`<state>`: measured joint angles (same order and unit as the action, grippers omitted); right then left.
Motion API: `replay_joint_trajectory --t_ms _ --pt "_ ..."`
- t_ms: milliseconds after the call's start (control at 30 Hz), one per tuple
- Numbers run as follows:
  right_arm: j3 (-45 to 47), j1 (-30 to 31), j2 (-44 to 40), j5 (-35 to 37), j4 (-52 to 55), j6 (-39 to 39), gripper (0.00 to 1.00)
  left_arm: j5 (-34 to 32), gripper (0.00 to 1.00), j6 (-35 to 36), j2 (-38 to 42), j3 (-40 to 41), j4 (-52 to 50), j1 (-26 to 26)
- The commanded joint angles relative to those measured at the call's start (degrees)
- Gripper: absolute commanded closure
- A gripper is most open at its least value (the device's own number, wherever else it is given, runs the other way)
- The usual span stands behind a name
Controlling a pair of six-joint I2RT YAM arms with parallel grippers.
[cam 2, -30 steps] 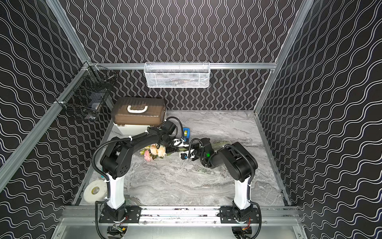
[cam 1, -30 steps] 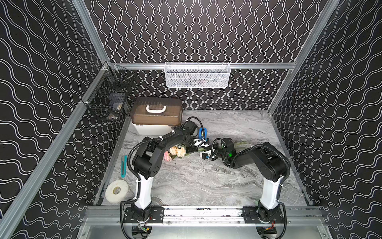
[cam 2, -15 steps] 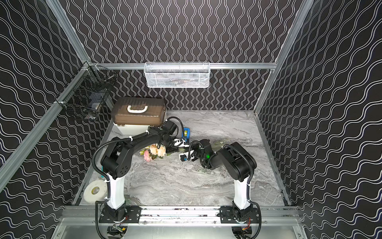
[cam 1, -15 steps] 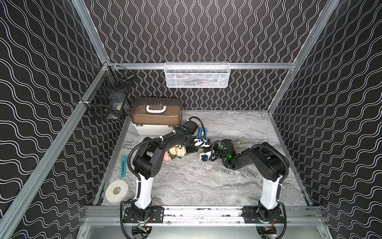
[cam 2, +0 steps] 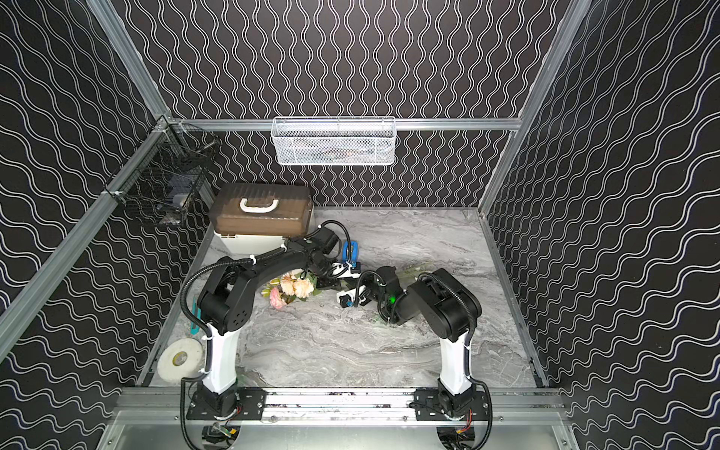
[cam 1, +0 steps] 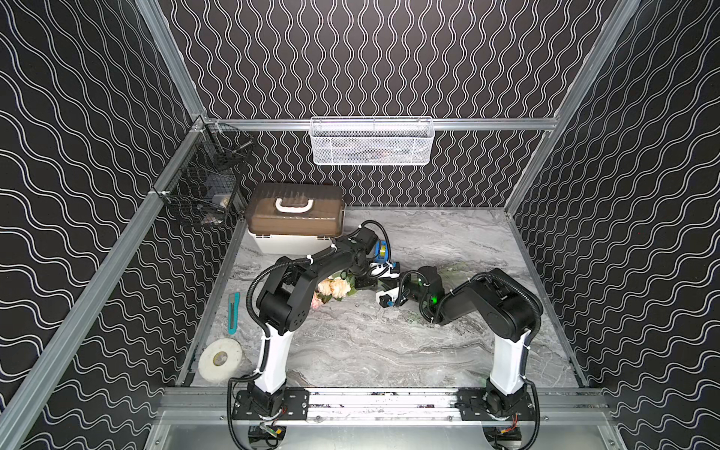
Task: Wrap bouquets with tape
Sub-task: Wrap the tape around the bouquet.
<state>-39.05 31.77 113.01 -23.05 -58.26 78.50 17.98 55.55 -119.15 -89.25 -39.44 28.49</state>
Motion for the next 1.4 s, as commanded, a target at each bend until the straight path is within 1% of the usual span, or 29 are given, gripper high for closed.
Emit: replay_joint_trajectory --t_ms 0,33,67,100,167,200,233,267,300,367,500,533,633,733,767,833,900,933,967,1000,1067,1100,1133,1167,1200,1300,1333,1367 --pt "0.01 0.37 0.06 -3.34 -2.32 -0.11 1.00 1.61 0.80 0.05 -0.21 -0.80 -1.26 0.24" --pt "0.25 0.33 0.10 -3.47 -2.85 -0.69 1.00 1.77 0.87 -0.16 -0.03 -0.94 -1.06 0.23" --pt "0.53 0.32 0.16 -3.69 -3.35 -1.49 1.00 1.84 0.95 -0.31 0.08 -1.11 -1.00 0.24" --pt "0.97 0.34 0.01 -3.80 -3.36 -1.71 1.00 1.68 1.00 -0.38 0.11 -1.36 -0.91 0.24" --pt "2.06 0.40 -0.27 -3.81 -4.35 -4.03 1.00 1.35 1.00 -0.32 0.18 -1.46 -0.74 0.24" --pt "2.95 0.65 -0.42 -3.27 -5.20 -5.72 0.94 1.50 1.00 -0.38 0.23 -1.50 -0.81 0.18" --pt "4.00 1.02 -0.51 -2.55 -5.90 -6.68 0.76 1.87 1.00 -0.52 0.33 -1.41 -0.75 0.16" --pt "5.38 1.59 -0.36 -1.30 -7.40 -7.71 0.64 2.14 1.00 -0.59 0.57 -1.15 -0.18 0.22" --pt "7.02 2.18 0.09 -0.10 -10.25 -9.02 0.58 2.24 1.00 -0.70 0.64 -1.00 0.08 0.17" --pt "10.30 3.39 1.41 2.36 -16.79 -11.26 0.50 2.02 1.00 -0.55 0.27 -1.48 -0.30 0.23" --pt "16.24 8.65 2.56 10.19 -27.70 -15.71 0.47 1.24 1.00 -0.53 -0.11 -1.59 0.32 0.22" --pt "17.60 9.68 1.64 11.46 -28.33 -17.60 0.47 1.20 1.00 -0.52 0.03 -1.39 0.58 0.24" --pt "21.00 11.59 -4.52 12.67 -24.66 -23.43 0.48 0.50 1.00 -0.80 0.99 0.22 2.83 0.21" --pt "22.76 11.66 -13.99 13.74 -17.42 -28.87 0.49 0.03 1.00 -0.55 2.02 1.06 3.02 0.31" --pt "22.71 11.69 -18.44 15.18 -11.91 -29.29 0.50 -0.21 1.00 -0.35 2.61 1.79 3.65 0.29" --pt "20.55 11.70 -29.57 14.93 6.05 -30.89 0.53 -0.48 1.00 0.04 3.35 2.73 4.46 0.29" --pt "14.03 11.09 -40.90 13.32 32.62 -31.86 0.58 -0.61 1.00 0.00 3.59 2.85 4.30 0.29" --pt "11.20 9.57 -44.27 11.24 40.66 -33.31 0.59 -0.66 1.00 0.08 3.65 2.97 4.28 0.33" --pt "8.65 7.80 -48.02 9.52 47.00 -34.69 0.61 -0.95 1.00 0.00 3.75 3.32 4.75 0.29" --pt "7.34 6.55 -50.54 8.81 50.30 -35.64 0.61 -1.22 1.00 0.08 3.90 3.66 5.06 0.31" --pt "3.84 1.74 -54.78 5.27 58.32 -38.33 0.58 -2.32 1.00 0.31 4.38 4.56 6.11 0.26" --pt "1.42 -0.84 -55.19 3.20 62.09 -38.91 0.58 -2.86 1.00 0.11 4.81 5.02 6.97 0.41" --pt "-1.07 -3.67 -54.96 2.38 64.22 -41.09 0.60 -3.27 1.00 -0.04 5.28 5.75 8.05 0.57" --pt "-3.25 -6.84 -53.99 2.71 64.66 -44.19 0.61 -3.70 1.00 -0.33 5.98 6.28 9.05 0.75" --pt "-5.56 -9.34 -52.74 1.75 66.37 -44.86 0.61 -4.04 1.00 -0.23 6.43 6.81 9.76 0.98" --pt "-13.76 -17.20 -45.01 -7.96 74.69 -42.71 0.58 -7.26 1.00 0.33 8.47 9.55 14.42 1.90" --pt "-17.25 -19.74 -41.35 -12.52 79.06 -40.82 0.58 -8.38 1.00 0.71 8.92 10.22 15.84 2.17" --pt "-20.95 -20.80 -37.57 -15.21 84.62 -37.21 0.57 -9.41 1.00 1.21 9.16 10.65 16.48 2.47"
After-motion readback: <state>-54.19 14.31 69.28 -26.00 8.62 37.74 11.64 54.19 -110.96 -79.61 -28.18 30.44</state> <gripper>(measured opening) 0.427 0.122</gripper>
